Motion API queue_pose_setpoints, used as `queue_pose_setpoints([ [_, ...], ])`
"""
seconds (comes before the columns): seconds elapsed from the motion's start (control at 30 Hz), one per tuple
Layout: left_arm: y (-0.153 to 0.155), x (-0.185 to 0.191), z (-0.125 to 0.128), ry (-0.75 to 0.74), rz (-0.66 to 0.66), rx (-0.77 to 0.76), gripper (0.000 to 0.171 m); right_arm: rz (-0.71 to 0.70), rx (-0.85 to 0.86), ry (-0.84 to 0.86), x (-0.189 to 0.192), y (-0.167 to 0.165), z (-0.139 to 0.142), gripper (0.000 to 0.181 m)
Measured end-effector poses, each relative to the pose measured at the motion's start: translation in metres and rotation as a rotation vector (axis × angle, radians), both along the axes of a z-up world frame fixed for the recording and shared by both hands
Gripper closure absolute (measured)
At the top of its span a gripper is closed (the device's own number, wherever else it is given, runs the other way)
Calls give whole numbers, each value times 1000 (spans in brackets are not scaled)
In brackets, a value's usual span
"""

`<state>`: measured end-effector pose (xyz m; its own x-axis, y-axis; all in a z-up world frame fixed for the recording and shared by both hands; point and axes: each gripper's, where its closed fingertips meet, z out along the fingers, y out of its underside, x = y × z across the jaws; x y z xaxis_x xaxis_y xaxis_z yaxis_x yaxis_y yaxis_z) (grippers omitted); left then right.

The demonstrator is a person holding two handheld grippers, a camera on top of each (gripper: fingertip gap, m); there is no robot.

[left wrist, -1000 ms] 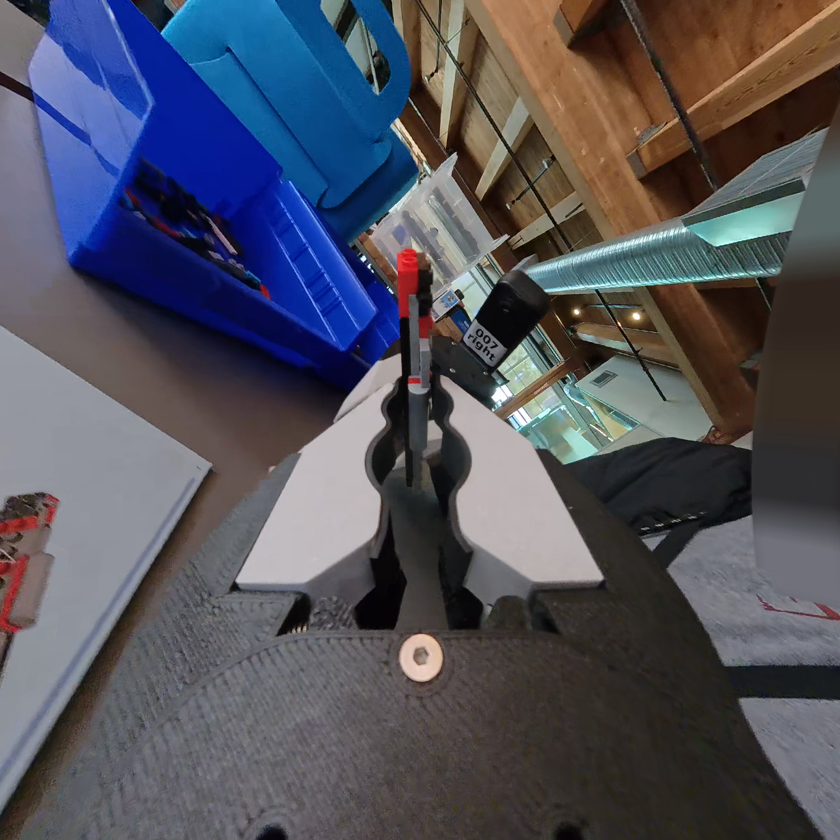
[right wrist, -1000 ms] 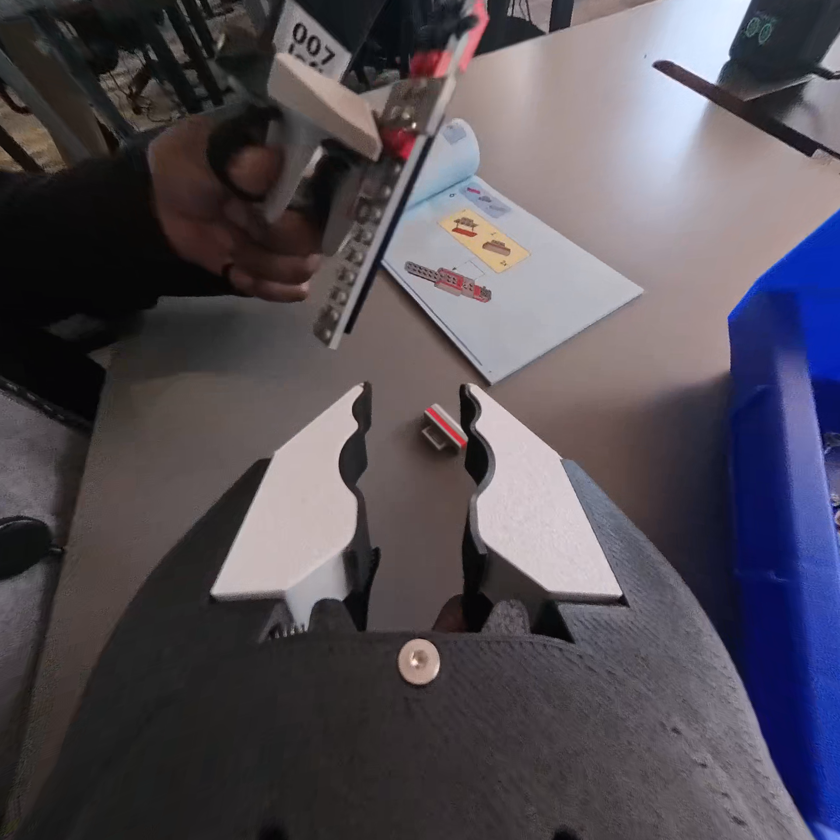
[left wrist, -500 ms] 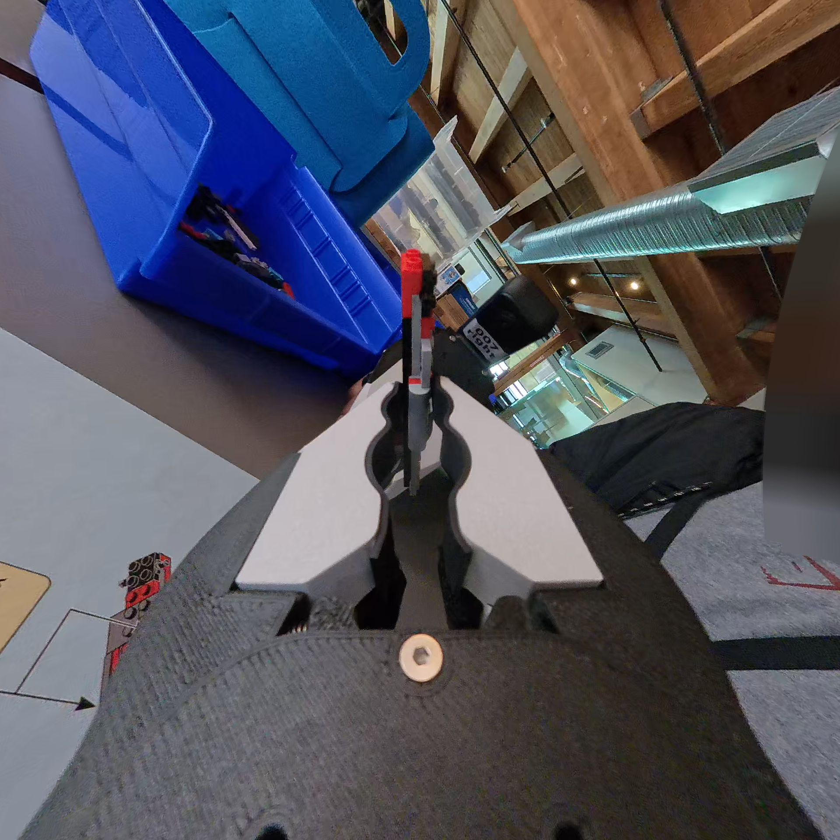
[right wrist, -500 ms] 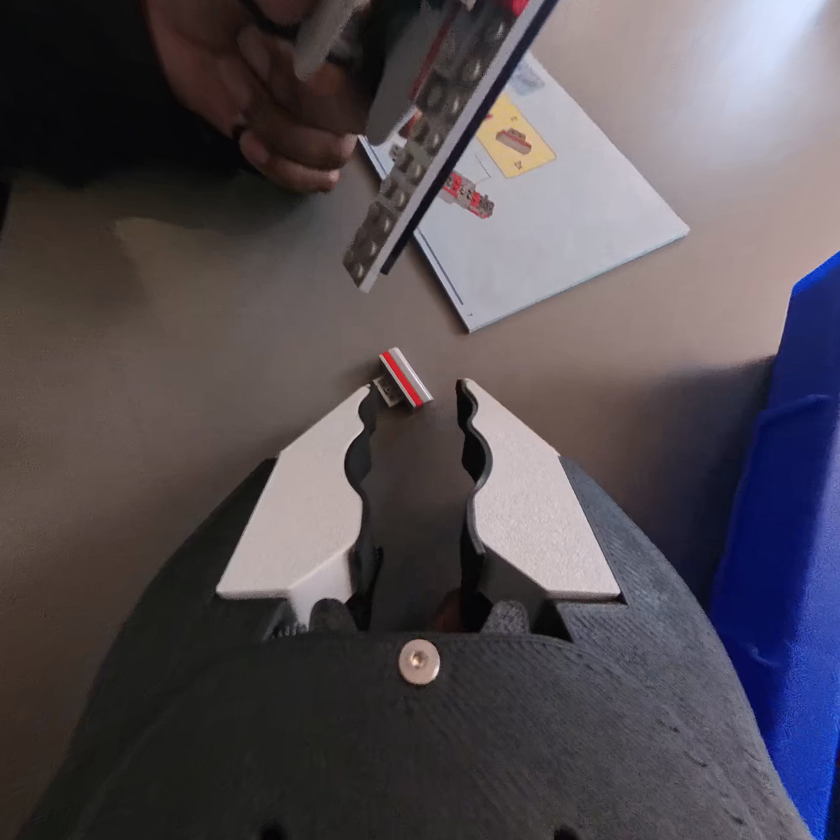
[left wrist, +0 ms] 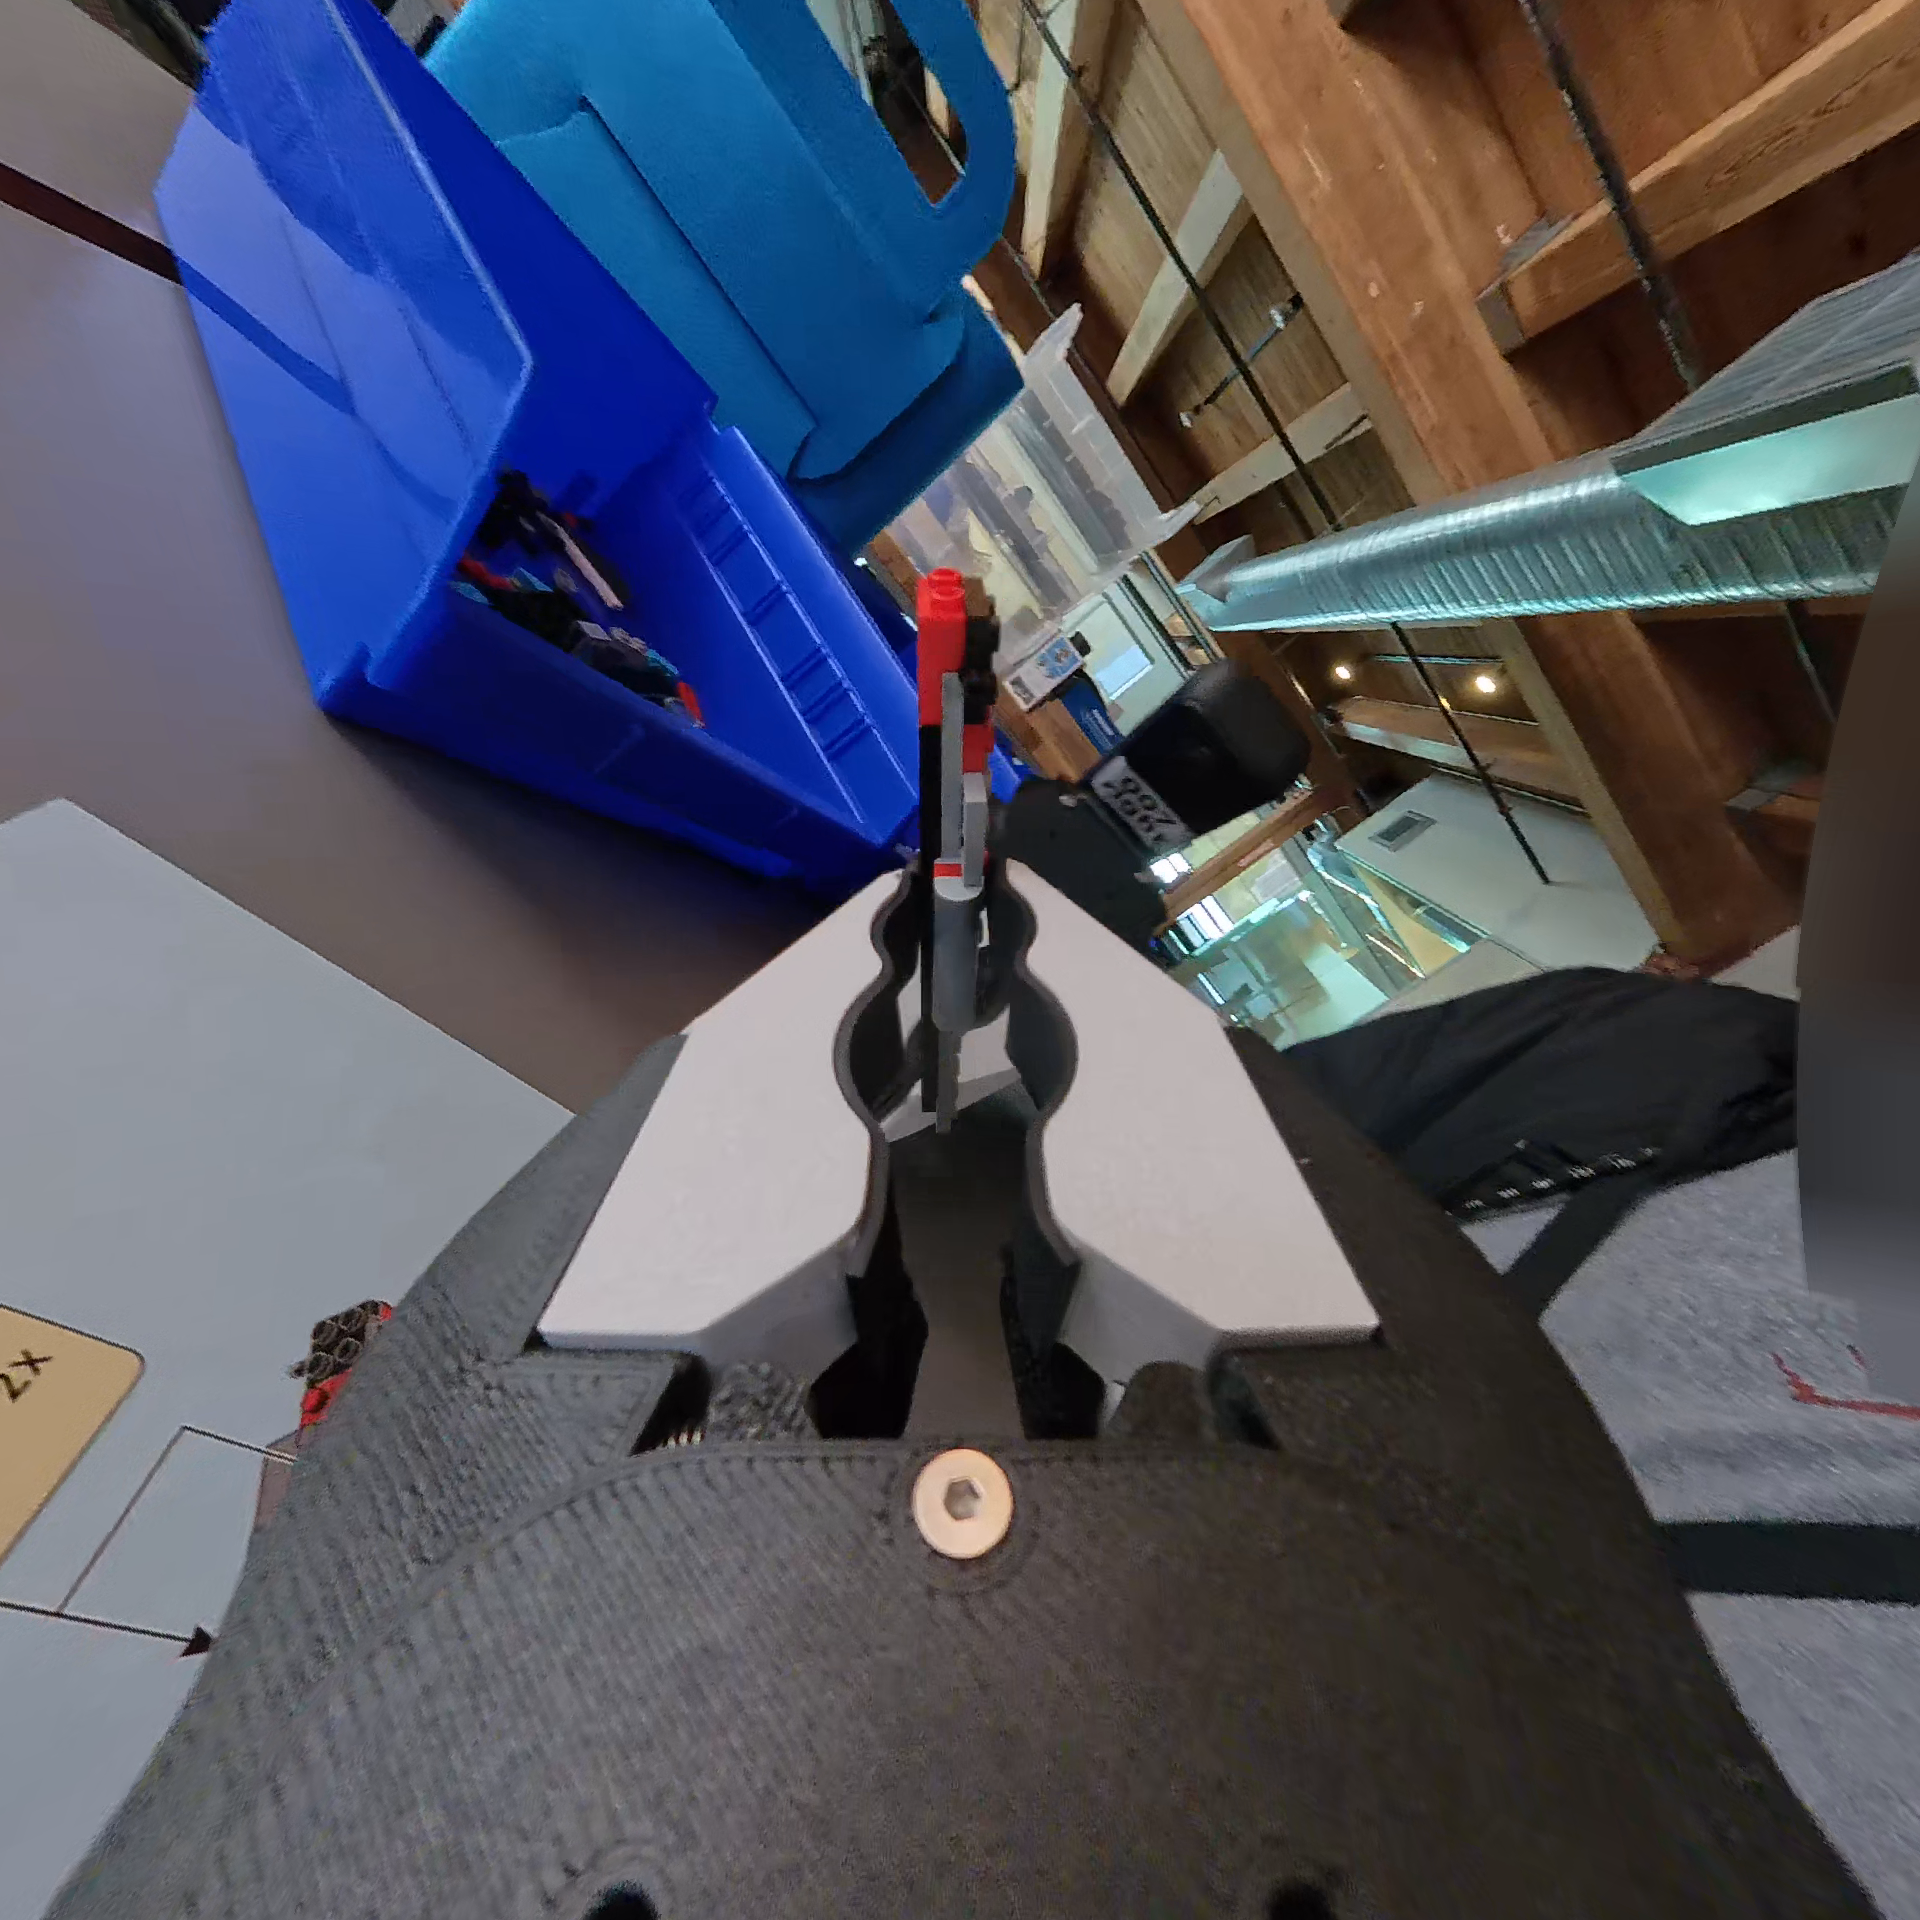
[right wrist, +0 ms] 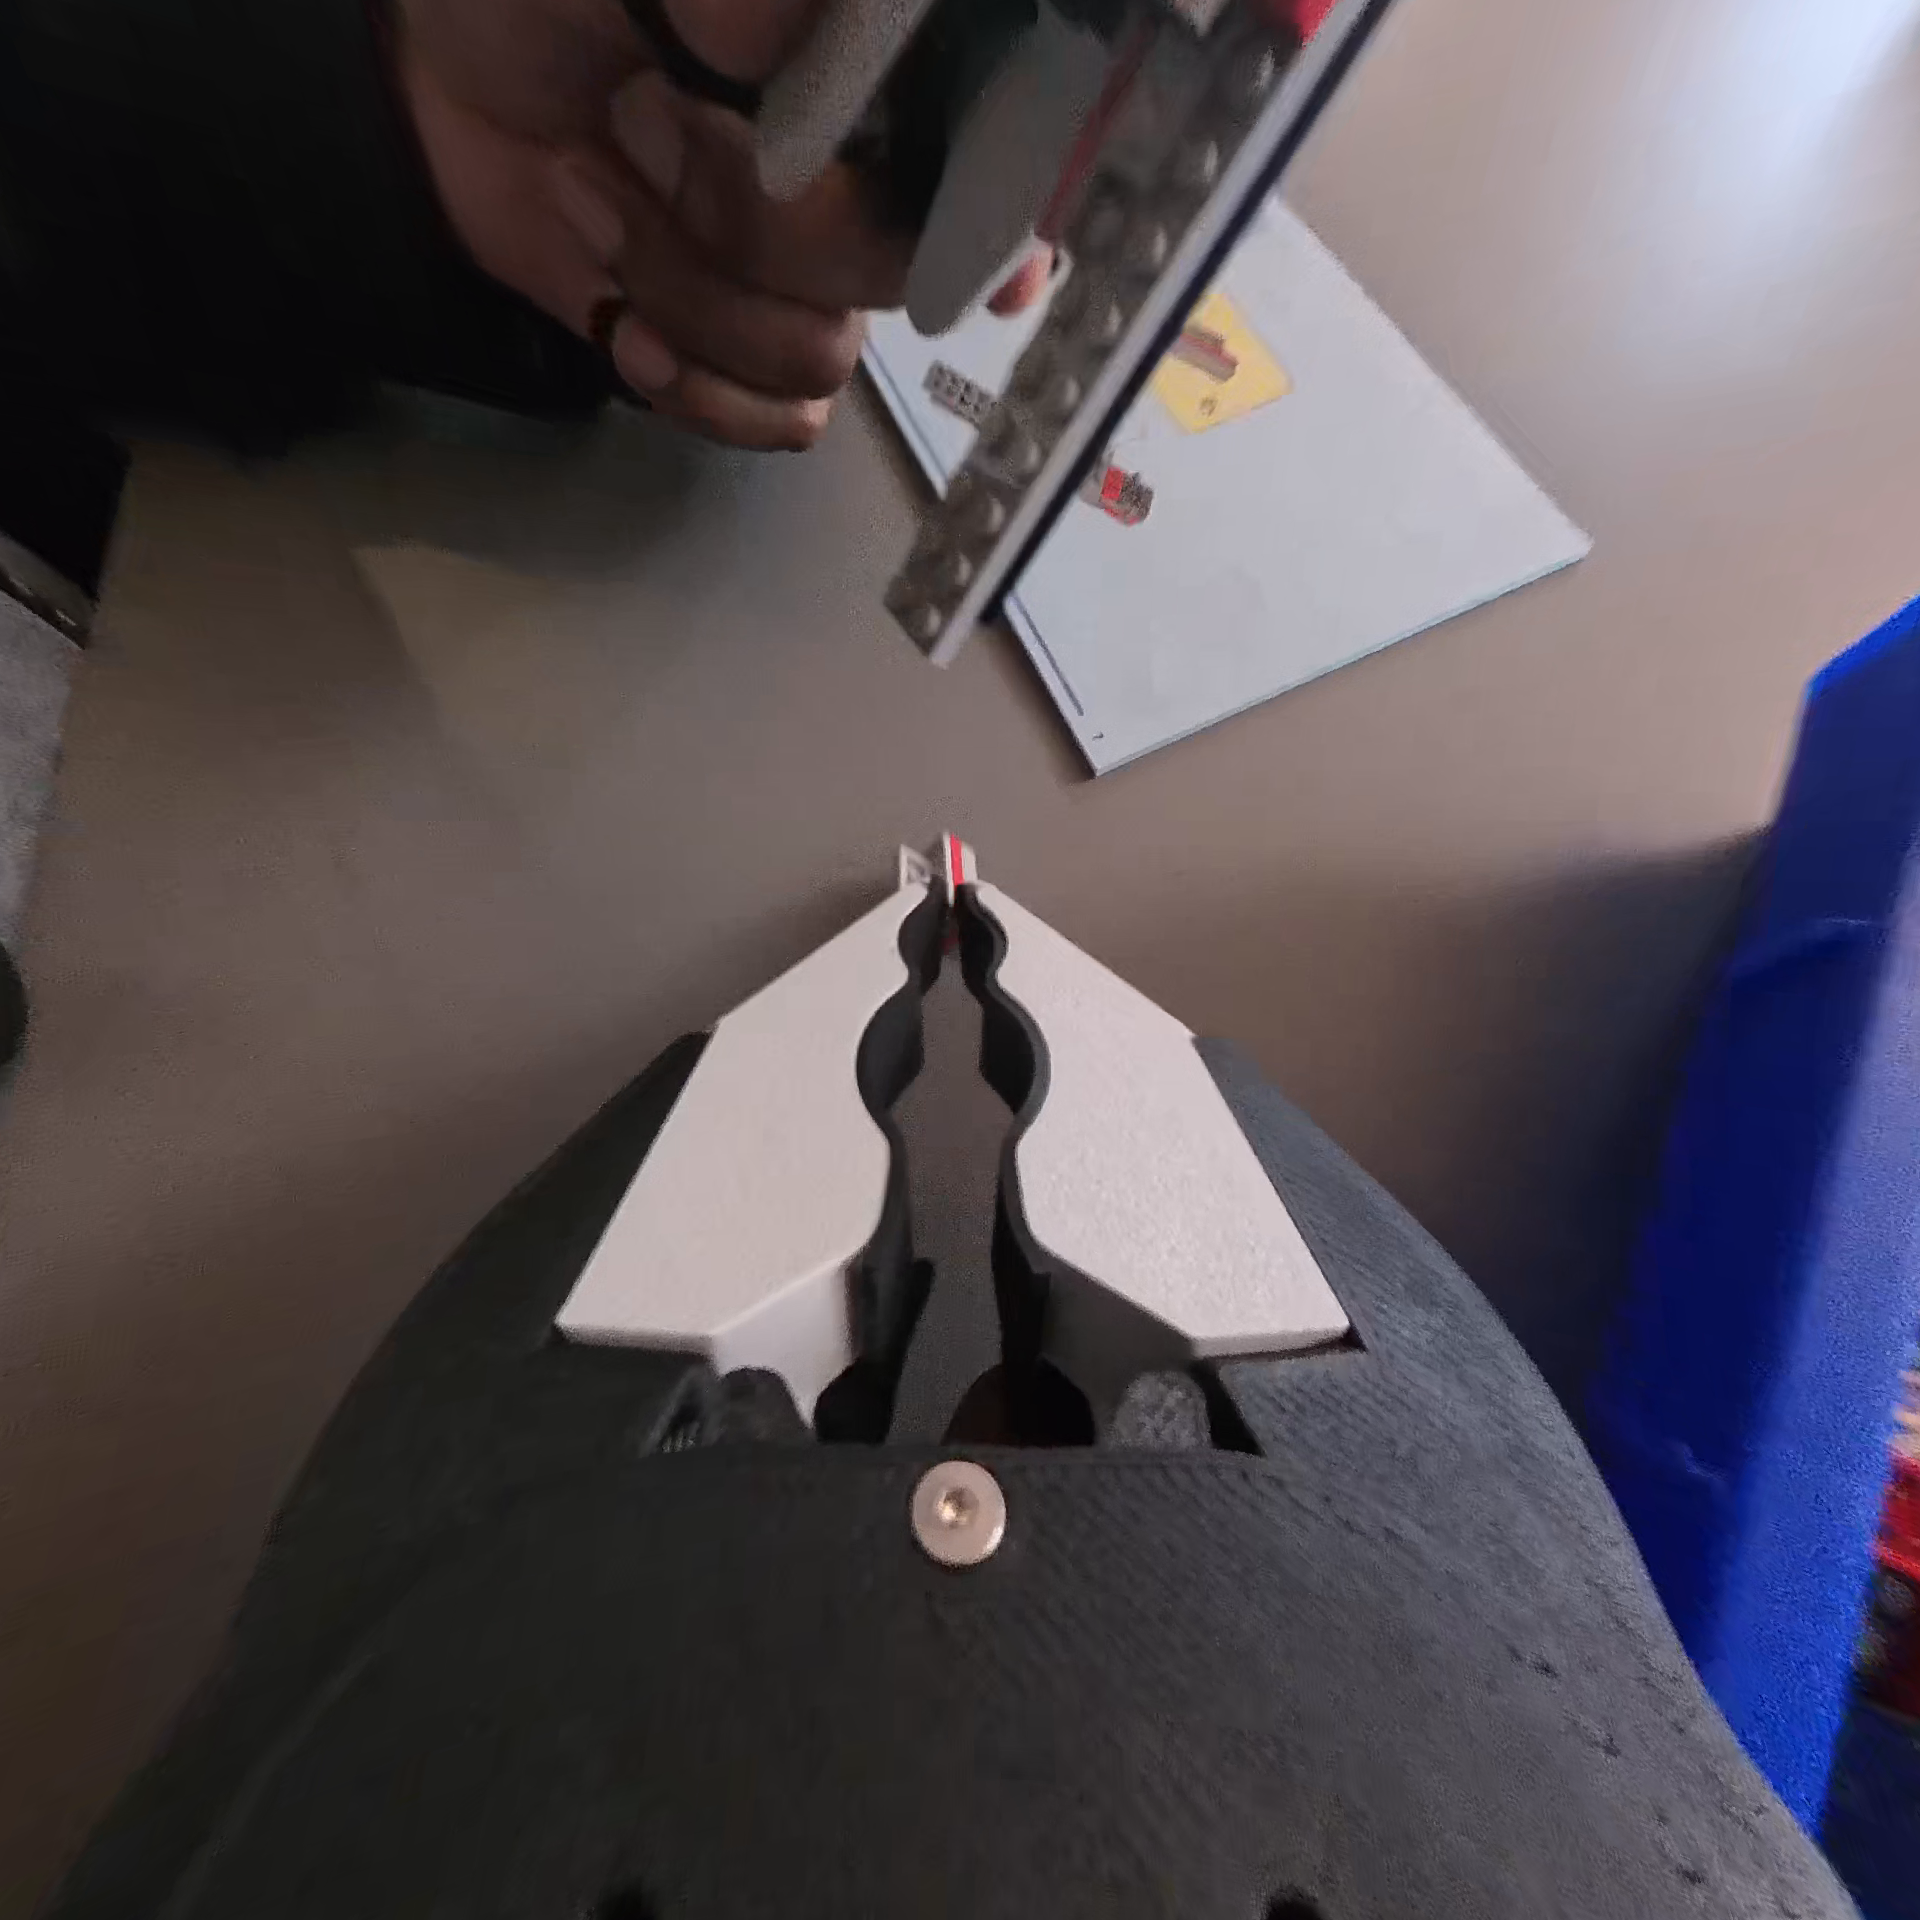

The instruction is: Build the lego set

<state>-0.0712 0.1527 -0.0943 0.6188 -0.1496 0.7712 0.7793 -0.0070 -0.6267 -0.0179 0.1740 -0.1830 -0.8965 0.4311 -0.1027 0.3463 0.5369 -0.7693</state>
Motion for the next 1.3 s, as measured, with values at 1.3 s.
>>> queue_pose_setpoints([
  [1.3,7,2,-3,3,-50,-41,160,-51,139,-22,18,26,5,157],
])
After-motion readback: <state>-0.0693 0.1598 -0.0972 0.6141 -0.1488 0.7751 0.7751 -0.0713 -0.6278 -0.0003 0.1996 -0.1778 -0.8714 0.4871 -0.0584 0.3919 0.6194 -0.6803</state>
